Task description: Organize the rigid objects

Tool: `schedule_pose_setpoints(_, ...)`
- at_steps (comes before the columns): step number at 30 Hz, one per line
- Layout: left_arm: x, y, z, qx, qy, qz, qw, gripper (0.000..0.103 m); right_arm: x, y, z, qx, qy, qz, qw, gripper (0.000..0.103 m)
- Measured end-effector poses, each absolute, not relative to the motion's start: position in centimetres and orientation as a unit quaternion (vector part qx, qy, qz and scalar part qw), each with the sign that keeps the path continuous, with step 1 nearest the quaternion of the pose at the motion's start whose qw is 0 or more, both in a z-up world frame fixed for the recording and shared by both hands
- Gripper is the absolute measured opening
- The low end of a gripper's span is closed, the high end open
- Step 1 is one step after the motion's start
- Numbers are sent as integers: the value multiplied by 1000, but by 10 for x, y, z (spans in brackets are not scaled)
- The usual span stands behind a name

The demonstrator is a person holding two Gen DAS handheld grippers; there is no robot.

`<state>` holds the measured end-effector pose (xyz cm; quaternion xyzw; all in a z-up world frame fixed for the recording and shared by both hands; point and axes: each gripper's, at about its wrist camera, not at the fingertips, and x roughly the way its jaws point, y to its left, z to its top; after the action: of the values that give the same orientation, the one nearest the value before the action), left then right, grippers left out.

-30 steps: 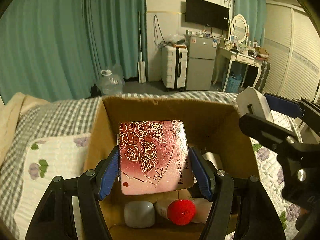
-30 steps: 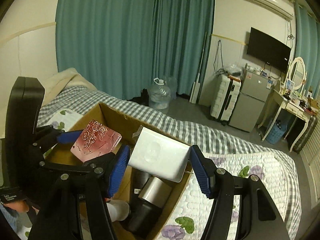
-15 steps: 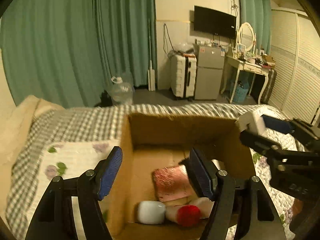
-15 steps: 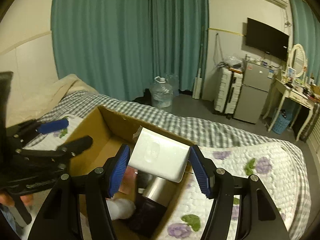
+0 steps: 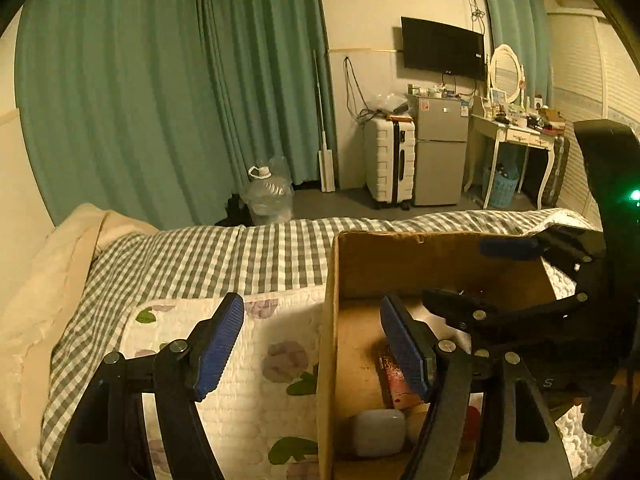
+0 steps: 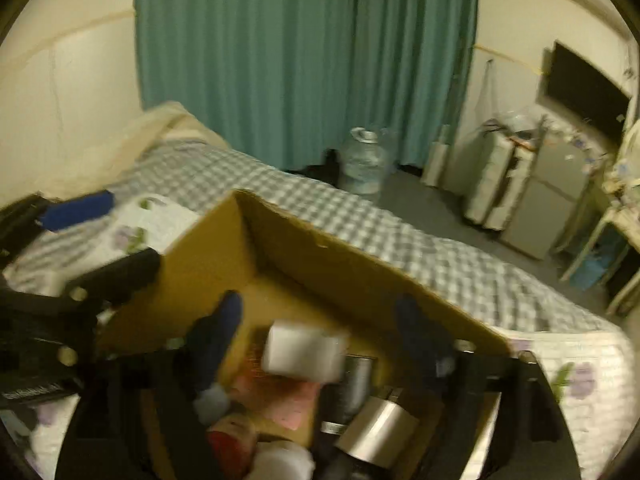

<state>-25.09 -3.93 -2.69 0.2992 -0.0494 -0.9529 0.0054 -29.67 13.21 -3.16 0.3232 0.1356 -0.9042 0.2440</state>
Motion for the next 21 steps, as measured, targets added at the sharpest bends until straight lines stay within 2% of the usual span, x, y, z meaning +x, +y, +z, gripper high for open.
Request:
schedule_pose_setpoints(8,-227,-37,-4,274,-47,-961,2,74,-279,163,-13,315,132,-918,199,90)
schedule_pose_setpoints(13,-187,-27,42,214,-65,-975,-8,74,-231,190,34,270,127,-939,172,93)
schedule_pose_setpoints(18,-132,-21,94,158,-87,-984,1,77,-175,221,88,212,117,-960,141,103)
schedule_pose_setpoints(21,-108,-20,114,145,-95,-985,-1,78,-141,233,116,189,110,-967,133,103)
